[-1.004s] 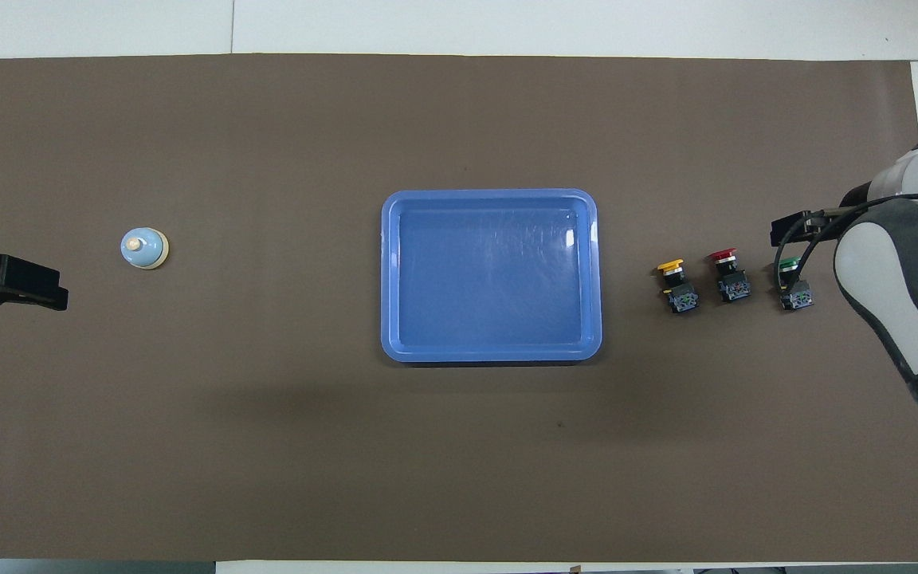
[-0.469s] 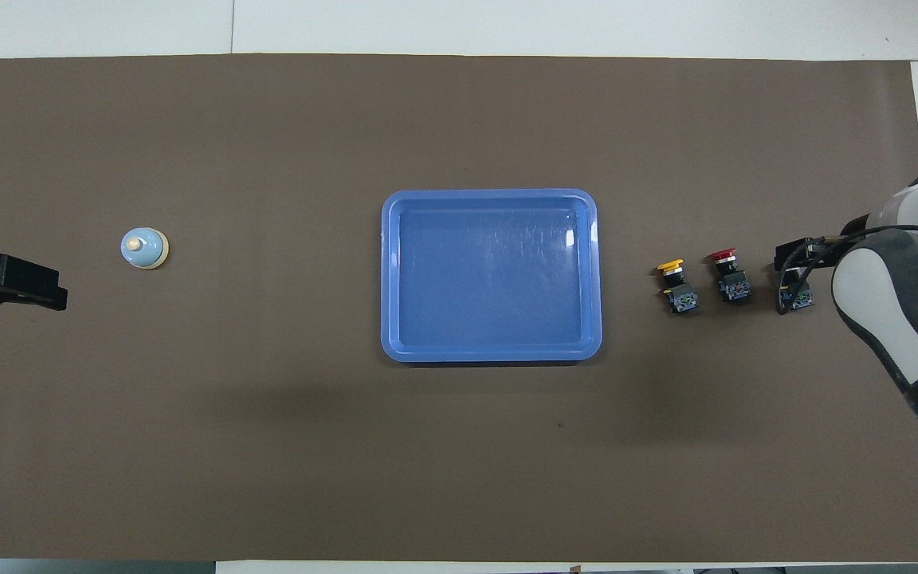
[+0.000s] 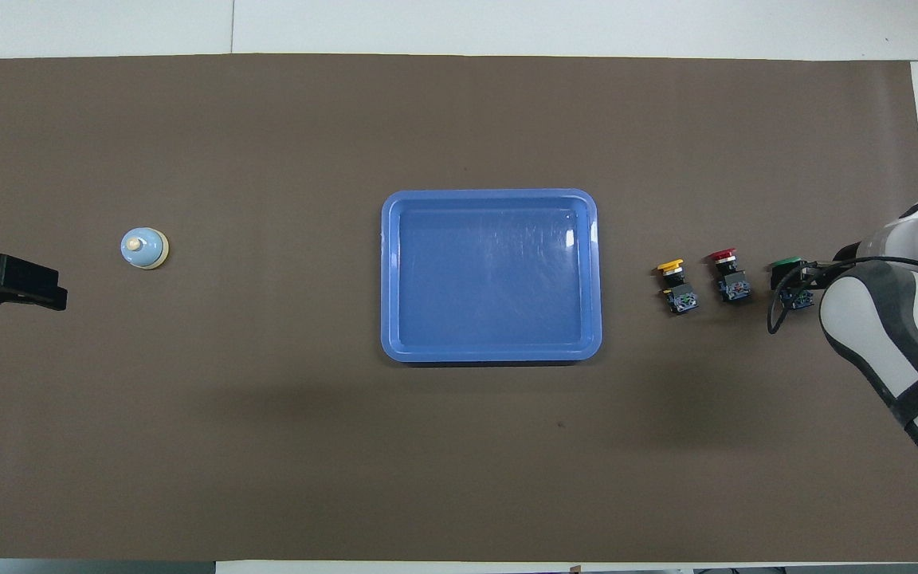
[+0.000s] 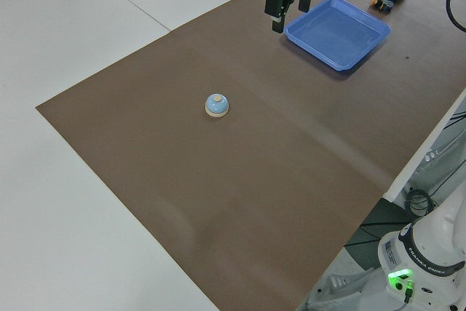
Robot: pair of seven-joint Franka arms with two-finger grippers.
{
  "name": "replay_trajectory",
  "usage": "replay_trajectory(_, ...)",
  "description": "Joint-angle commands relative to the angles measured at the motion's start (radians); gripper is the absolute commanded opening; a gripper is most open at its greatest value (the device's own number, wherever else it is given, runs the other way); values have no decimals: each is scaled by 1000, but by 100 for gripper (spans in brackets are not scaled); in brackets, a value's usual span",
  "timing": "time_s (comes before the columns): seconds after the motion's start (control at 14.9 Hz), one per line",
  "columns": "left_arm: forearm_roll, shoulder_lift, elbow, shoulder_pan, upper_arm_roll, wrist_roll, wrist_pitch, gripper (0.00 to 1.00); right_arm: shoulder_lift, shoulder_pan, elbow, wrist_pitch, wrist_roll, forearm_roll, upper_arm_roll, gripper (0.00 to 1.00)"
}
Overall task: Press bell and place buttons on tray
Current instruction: 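Close the right gripper on the green button and lift it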
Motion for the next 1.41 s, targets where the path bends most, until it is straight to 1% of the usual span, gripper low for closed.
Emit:
replay_trajectory(0.0,16,0,3,4,-2,5,-8,100,-8,-11,-32,21,30,-12,11,100)
replay_trajectory(0.27,16,0,3,4,-2,5,-8,100,6,-11,-51,71,30,-12,11,100)
replay_trajectory(0.4,16,0,3,4,-2,5,-8,100,10,-10,-58,76,30,-12,11,100)
replay_trajectory(0.47,16,0,3,4,-2,5,-8,100,10,-10,-59,76,30,-12,11,99)
replay_trajectory(0.54,16,0,3,4,-2,5,-8,100,12,-10,-59,76,30,-12,11,94)
replay_trajectory(0.67,16,0,3,4,-2,5,-8,100,15,-10,-59,77,28,-12,11,78)
replay_trajectory(0.74,16,0,3,3,-2,5,-8,100,19,-10,-59,77,27,-12,11,72)
replay_trajectory(0.87,16,0,3,4,-2,5,-8,100,22,-10,-59,93,24,-12,11,52)
replay_trajectory(0.94,16,0,3,4,-2,3,-8,100,26,-8,-59,103,18,-12,11,38)
replay_trajectory(1.0,16,0,3,4,-2,5,-8,100,26,-8,-59,105,15,-12,11,19)
replay_trajectory(1.07,16,0,3,4,-2,5,-8,100,26,-8,-58,103,13,-12,11,5)
replay_trajectory(1.14,16,0,3,4,-2,5,-8,100,26,-5,-56,99,12,-12,11,0)
replay_trajectory(1.34,16,0,5,4,-2,5,-8,100,26,1,-45,91,13,-12,11,0)
